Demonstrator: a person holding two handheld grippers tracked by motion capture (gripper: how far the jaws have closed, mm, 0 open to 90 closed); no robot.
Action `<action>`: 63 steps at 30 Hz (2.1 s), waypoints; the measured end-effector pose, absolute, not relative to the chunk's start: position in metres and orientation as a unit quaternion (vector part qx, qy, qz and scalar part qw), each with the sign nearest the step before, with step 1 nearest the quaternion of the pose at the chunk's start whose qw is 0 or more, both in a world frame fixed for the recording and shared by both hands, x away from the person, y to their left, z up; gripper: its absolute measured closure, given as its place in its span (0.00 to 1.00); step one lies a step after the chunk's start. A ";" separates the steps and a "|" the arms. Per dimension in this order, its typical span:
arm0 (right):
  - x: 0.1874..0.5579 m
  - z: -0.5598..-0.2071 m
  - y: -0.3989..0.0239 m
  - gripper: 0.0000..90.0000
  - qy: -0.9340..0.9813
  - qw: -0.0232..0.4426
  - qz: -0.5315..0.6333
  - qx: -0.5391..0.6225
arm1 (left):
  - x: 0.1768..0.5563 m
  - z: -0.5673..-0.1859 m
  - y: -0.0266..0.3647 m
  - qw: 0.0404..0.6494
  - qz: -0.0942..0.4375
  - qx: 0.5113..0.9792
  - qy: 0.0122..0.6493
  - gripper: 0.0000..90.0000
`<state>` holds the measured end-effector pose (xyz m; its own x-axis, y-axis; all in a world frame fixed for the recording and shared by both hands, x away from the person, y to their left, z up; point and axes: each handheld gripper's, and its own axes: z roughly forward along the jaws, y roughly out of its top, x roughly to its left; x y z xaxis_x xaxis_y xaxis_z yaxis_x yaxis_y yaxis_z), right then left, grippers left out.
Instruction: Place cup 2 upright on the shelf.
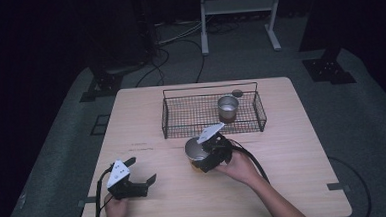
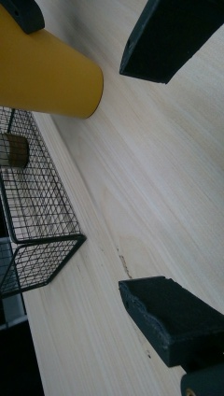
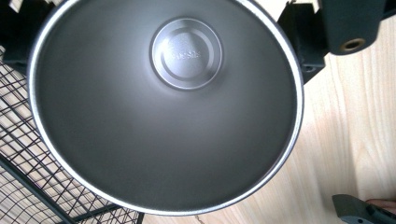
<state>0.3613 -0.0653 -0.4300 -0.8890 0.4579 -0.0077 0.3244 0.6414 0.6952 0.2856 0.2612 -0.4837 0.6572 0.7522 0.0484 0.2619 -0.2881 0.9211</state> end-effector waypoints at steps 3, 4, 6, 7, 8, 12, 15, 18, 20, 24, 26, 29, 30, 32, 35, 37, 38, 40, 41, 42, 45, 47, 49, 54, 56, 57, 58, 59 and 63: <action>0.361 -0.430 -0.065 0.16 0.901 0.092 0.363 0.217 | 0.286 -0.484 0.261 0.495 0.247 0.764 0.332 0.00; 0.361 -0.430 -0.065 0.16 0.902 0.092 0.363 0.217 | 0.286 -0.484 0.261 0.496 0.247 0.764 0.332 0.00; 0.361 -0.430 -0.065 0.16 0.902 0.092 0.363 0.217 | 0.285 -0.484 0.261 0.495 0.247 0.764 0.332 0.00; 0.361 -0.430 -0.065 0.16 0.902 0.092 0.363 0.217 | 0.286 -0.484 0.261 0.495 0.247 0.764 0.332 0.00; 0.361 -0.430 -0.065 0.16 0.902 0.091 0.362 0.217 | 0.286 -0.484 0.261 0.495 0.247 0.764 0.332 0.00; 0.361 -0.429 -0.066 0.16 0.903 0.093 0.360 0.216 | 0.286 -0.484 0.261 0.495 0.247 0.764 0.332 0.00; 0.362 -0.427 -0.067 0.16 0.903 0.091 0.359 0.216 | 0.286 -0.484 0.262 0.496 0.247 0.763 0.332 0.00; 0.363 -0.425 -0.070 0.16 0.902 0.090 0.362 0.219 | 0.285 -0.484 0.261 0.497 0.247 0.763 0.332 0.00; 0.364 -0.422 -0.073 0.16 0.900 0.086 0.365 0.221 | 0.285 -0.484 0.261 0.497 0.248 0.763 0.332 0.00; 0.366 -0.411 -0.078 0.16 0.898 0.086 0.368 0.224 | 0.286 -0.484 0.262 0.495 0.248 0.764 0.331 0.00; 0.367 -0.406 -0.081 0.16 0.896 0.086 0.372 0.226 | 0.286 -0.484 0.262 0.496 0.248 0.763 0.332 0.00; 0.370 -0.399 -0.085 0.17 0.896 0.084 0.373 0.228 | 0.286 -0.484 0.261 0.496 0.248 0.763 0.332 0.00; 0.370 -0.397 -0.086 0.17 0.895 0.083 0.373 0.228 | 0.286 -0.484 0.261 0.496 0.248 0.763 0.332 0.00; 0.371 -0.393 -0.088 0.17 0.895 0.082 0.373 0.230 | 0.286 -0.484 0.261 0.497 0.248 0.762 0.332 0.00; 0.373 -0.389 -0.090 0.17 0.895 0.076 0.373 0.232 | 0.286 -0.484 0.261 0.497 0.248 0.762 0.333 0.00; 0.375 -0.386 -0.091 0.17 0.895 0.076 0.373 0.233 | 0.286 -0.484 0.261 0.497 0.248 0.762 0.333 0.00; 0.376 -0.384 -0.092 0.17 0.894 0.074 0.374 0.233 | 0.286 -0.484 0.261 0.497 0.248 0.762 0.333 0.00; 0.378 -0.382 -0.094 0.17 0.893 0.070 0.379 0.233 | 0.286 -0.484 0.261 0.497 0.248 0.762 0.333 0.00; 0.379 -0.380 -0.094 0.17 0.893 0.067 0.379 0.233 | 0.286 -0.484 0.261 0.497 0.248 0.762 0.333 0.00; 0.380 -0.379 -0.095 0.17 0.893 0.068 0.379 0.233 | 0.286 -0.484 0.261 0.497 0.247 0.762 0.332 0.00; 0.382 -0.375 -0.096 0.17 0.893 0.068 0.379 0.234 | 0.286 -0.484 0.261 0.497 0.247 0.763 0.332 0.00; 0.384 -0.371 -0.097 0.17 0.892 0.067 0.381 0.234 | 0.286 -0.484 0.261 0.497 0.248 0.763 0.332 0.00; 0.385 -0.369 -0.097 0.17 0.891 0.065 0.383 0.234 | 0.286 -0.484 0.261 0.497 0.248 0.763 0.332 0.00; 0.389 -0.361 -0.096 0.17 0.891 0.064 0.384 0.235 | 0.286 -0.484 0.261 0.496 0.248 0.763 0.332 0.00; 0.391 -0.357 -0.096 0.17 0.891 0.063 0.385 0.233 | 0.286 -0.484 0.261 0.496 0.248 0.763 0.332 0.00; 0.392 -0.355 -0.096 0.17 0.891 0.064 0.385 0.232 | 0.286 -0.484 0.261 0.496 0.247 0.763 0.332 0.00; 0.392 -0.354 -0.096 0.17 0.891 0.064 0.385 0.232 | 0.286 -0.484 0.261 0.496 0.247 0.763 0.332 0.00; 0.393 -0.353 -0.096 0.17 0.891 0.065 0.385 0.231 | 0.286 -0.484 0.261 0.496 0.247 0.764 0.332 0.00; 0.396 -0.348 -0.094 0.17 0.892 0.066 0.384 0.229 | 0.286 -0.484 0.261 0.496 0.247 0.764 0.332 0.00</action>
<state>0.3957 -0.0943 -0.3476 -0.8864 0.4592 0.0588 0.3582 0.6000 0.7153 0.2856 0.2614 -0.4838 0.6577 0.7517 0.0490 0.2611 -0.2885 0.9212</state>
